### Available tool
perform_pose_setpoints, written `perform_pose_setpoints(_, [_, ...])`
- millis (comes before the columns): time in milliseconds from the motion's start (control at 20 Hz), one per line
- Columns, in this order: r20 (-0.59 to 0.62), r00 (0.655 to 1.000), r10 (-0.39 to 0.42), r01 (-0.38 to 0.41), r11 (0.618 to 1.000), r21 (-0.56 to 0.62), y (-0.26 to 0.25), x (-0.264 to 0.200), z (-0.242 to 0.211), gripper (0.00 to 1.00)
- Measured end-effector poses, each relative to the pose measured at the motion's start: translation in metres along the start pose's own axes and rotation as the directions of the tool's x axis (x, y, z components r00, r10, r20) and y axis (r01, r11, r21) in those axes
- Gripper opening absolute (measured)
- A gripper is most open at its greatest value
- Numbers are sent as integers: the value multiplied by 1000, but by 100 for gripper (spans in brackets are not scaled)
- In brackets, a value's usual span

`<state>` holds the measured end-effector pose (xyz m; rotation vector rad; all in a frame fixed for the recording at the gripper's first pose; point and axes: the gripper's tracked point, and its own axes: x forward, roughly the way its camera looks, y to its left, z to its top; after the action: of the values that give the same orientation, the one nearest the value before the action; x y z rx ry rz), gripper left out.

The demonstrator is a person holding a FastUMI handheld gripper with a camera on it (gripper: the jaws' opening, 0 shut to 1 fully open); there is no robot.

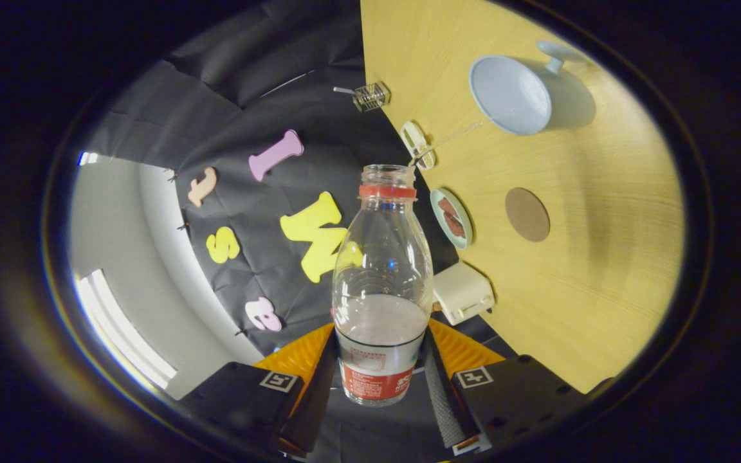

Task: Take the bottle from table, then pour the juice into the cup, finally place the bottle on the coaster

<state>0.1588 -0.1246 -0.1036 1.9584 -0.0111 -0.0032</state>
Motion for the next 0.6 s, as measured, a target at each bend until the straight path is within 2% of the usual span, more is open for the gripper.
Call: perform_pose_setpoints(600, [-1,1000,29,-28,998,60,12,4,5,74])
